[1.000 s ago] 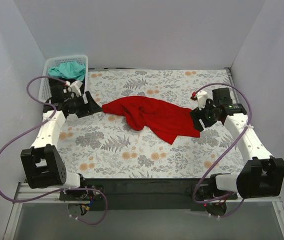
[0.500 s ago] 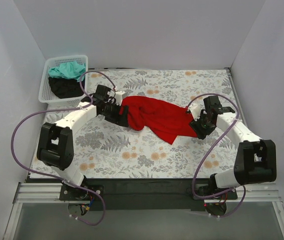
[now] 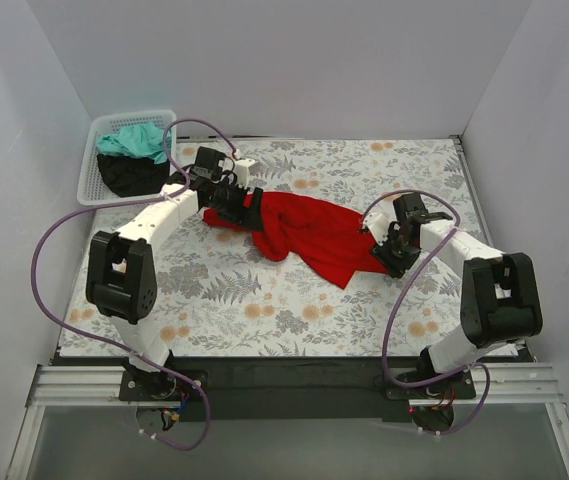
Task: Fold and stack the t-shirts
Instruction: Flatten the tshirt out
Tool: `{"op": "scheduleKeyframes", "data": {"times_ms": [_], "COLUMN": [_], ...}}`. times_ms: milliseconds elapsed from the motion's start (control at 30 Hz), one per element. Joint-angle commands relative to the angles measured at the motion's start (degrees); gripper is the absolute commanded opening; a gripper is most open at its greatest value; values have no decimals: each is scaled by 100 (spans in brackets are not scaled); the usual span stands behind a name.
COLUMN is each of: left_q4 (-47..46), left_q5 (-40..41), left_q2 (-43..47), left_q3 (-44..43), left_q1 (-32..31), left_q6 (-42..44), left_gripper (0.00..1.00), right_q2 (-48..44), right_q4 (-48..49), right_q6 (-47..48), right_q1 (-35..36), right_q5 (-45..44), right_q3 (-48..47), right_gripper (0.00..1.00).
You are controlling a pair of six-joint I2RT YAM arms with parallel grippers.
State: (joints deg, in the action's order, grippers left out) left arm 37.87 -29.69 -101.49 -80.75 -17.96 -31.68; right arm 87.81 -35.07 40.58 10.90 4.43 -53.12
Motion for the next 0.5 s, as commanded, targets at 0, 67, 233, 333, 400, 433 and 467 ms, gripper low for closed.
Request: {"op": "scheduleKeyframes", "data": {"times_ms": [0,67,233,333,400,433,467], "left_q4": [159,194,186,195,72,-68,-121], "left_q5": [-212,-160,7,33,208,410,490], "left_q2": [24,-2,-64,-125,-143,-169,-186], "left_q3": [-178,-178,-152,-117,-12,24,33], "left_q1": [11,3,3,-6,-76,-111,-146], "left_q6": [145,197,469,724,1005,1084,1277], "left_gripper": [70,70,73,73,72,72,72], "right_q2": [280,473,641,667,685,693,694], "right_q4": [246,264,273,325,352,352,334], "right_q6": [152,205,363,425,390,355,311], "right_q1": [79,106,185,202,202,202,202], "right_q5": [-3,-3,-21,-91,-143,-170,-214], "right_q3": [-128,-146,56,214,232,197,180], "right_gripper": [51,50,49,35,13,5,1]}}
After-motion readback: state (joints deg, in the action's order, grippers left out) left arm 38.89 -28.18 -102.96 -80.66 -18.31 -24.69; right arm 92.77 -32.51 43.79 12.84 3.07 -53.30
